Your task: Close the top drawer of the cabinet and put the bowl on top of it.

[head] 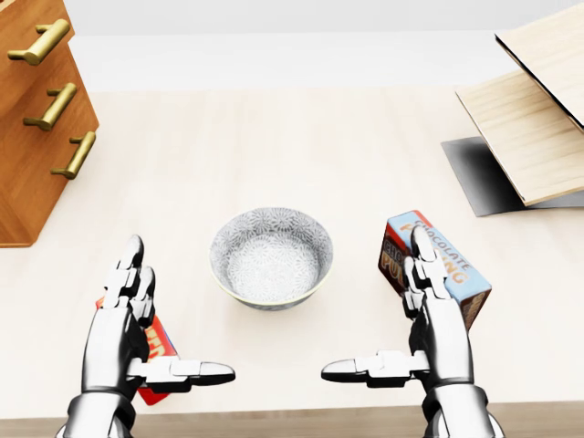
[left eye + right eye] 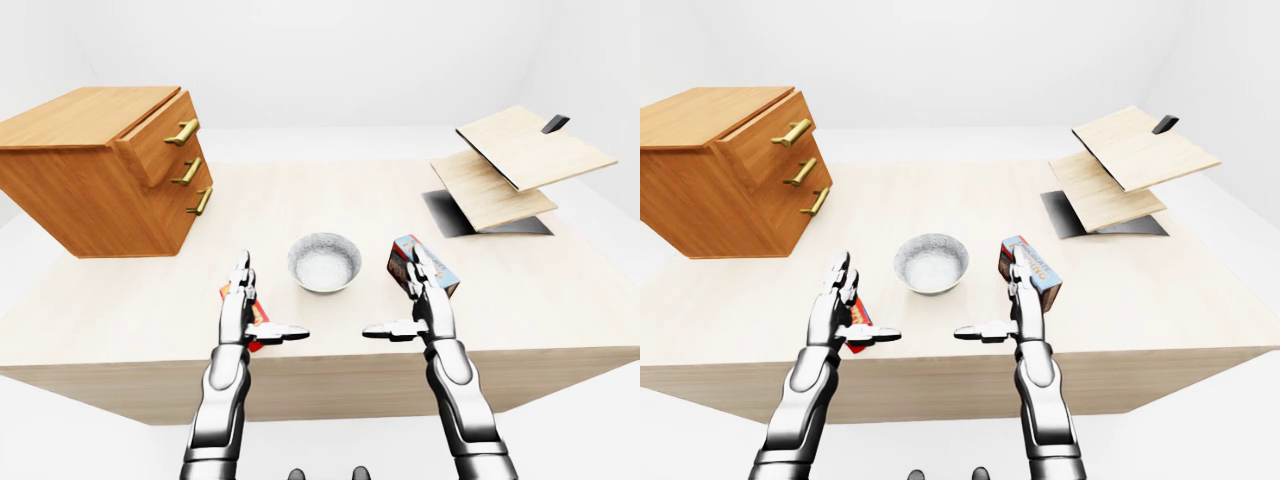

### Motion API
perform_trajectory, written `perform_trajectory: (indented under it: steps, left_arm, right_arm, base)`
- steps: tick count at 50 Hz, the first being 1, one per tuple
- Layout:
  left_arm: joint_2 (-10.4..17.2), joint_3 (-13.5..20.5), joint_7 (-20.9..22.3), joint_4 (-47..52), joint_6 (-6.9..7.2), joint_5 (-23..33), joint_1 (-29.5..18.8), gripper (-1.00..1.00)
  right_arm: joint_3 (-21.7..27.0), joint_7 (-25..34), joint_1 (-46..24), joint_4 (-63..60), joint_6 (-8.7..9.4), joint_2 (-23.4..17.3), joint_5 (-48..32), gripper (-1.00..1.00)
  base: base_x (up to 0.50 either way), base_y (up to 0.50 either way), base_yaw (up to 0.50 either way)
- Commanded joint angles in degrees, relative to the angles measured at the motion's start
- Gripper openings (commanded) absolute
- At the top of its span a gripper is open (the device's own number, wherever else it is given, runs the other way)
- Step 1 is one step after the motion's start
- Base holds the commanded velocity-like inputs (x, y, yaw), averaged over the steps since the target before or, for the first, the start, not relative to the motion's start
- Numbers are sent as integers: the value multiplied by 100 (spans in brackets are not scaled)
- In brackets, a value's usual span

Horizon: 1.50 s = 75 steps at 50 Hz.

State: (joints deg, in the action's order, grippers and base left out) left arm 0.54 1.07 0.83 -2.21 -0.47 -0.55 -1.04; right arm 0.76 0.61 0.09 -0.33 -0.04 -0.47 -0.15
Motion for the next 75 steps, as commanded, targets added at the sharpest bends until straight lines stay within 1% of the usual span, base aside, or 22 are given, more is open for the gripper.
perform_trajectory:
  steps: [1, 4, 6, 7, 8, 9, 10, 11, 15, 20, 21, 25, 27, 33, 38, 53, 59, 61, 67, 69, 70, 75]
  left_arm:
    - [100, 179, 115, -327, -4, -111, -164, 100]
    - [99, 174, 111, -224, 51, -113, -128, 100]
    - [90, 159, 108, -28, 134, -111, -50, 100]
    - [91, 125, 98, 136, 223, -53, 7, 100]
    - [91, 119, 95, 188, 270, -25, 18, 100]
    - [90, 120, 96, 191, 272, -23, 19, 100]
    - [100, 111, 97, 246, 333, 22, 21, 100]
    - [105, 110, 126, 267, 363, 32, 21, 100]
    - [115, 152, 127, 506, 547, 60, 41, 100]
    - [110, 168, 117, 621, 547, 83, 66, 100]
    - [142, 241, 102, 1242, 547, 50, 173, 100]
    - [131, 283, 99, 1706, 547, 83, 229, 100]
    - [113, 263, 75, 2288, 547, 158, 347, 100]
    - [52, 163, 90, 2850, 547, 286, 509, 100]
    - [11, 84, 103, 3128, 547, 345, 583, 100]
    - [-20, -10, 148, 3879, 547, 399, 824, 100]
    - [-28, 3, 168, 3952, 547, 387, 907, 100]
    - [-38, -12, 184, 4108, 547, 390, 1032, 100]
    - [-57, -24, 228, 4099, 547, 367, 1253, 100]
    - [-68, -4, 225, 4066, 547, 342, 1262, 100]
    - [-45, -81, 214, 4108, 547, 458, 1240, 100]
    - [-56, -68, 243, 4148, 547, 403, 1272, 100]
  right_arm:
    - [82, 91, 73, -227, 31, -51, -72, 100]
    - [63, 119, 119, -333, 60, -38, -57, 100]
    - [34, 142, 191, -472, 95, -25, -56, 100]
    - [13, 155, 239, -610, 177, -17, -53, 100]
    - [-1, 147, 254, -662, 210, -13, -73, 100]
    - [-1, 147, 255, -665, 212, -13, -74, 100]
    - [-8, 154, 245, -778, 347, -8, -58, 100]
    - [-9, 160, 246, -831, 397, -4, -43, 100]
    - [-52, 148, 305, -995, 470, 14, -54, 100]
    - [-56, 148, 331, -1066, 490, 17, -42, 100]
    - [-62, 196, 502, -1575, 504, 20, 46, 100]
    - [-42, 233, 623, -1870, 504, 16, 104, 100]
    - [22, 294, 760, -2283, 504, 4, 221, 100]
    - [218, 345, 898, -2958, 504, 14, 448, 100]
    - [375, 442, 994, -3349, 504, 32, 660, 100]
    - [504, 671, 1482, -4220, 504, 138, 886, 100]
    - [529, 750, 1619, -4403, 504, 178, 929, 100]
    - [599, 844, 1800, -4664, 504, 212, 1034, 100]
    - [762, 985, 1922, -4877, 504, 284, 1150, 100]
    - [797, 1015, 1916, -4896, 504, 304, 1167, 100]
    - [828, 1037, 1920, -4929, 504, 318, 1189, 100]
    - [848, 1108, 1946, -4945, 504, 366, 1181, 100]
  base:
    - [0, 0, 0]
    - [0, 0, 0]
    - [0, 0, 0]
    - [0, 0, 0]
    - [0, 0, 0]
    - [0, 0, 0]
    - [0, 0, 0]
    - [0, 0, 0]
    - [0, 0, 0]
    - [0, 0, 0]
    - [0, 0, 0]
    - [0, 0, 0]
    - [0, 0, 0]
    - [0, 0, 0]
    - [0, 0, 0]
    - [0, 0, 0]
    - [0, 0, 0]
    - [0, 0, 0]
    - [0, 0, 0]
    - [0, 0, 0]
    - [0, 0, 0]
    - [0, 0, 0]
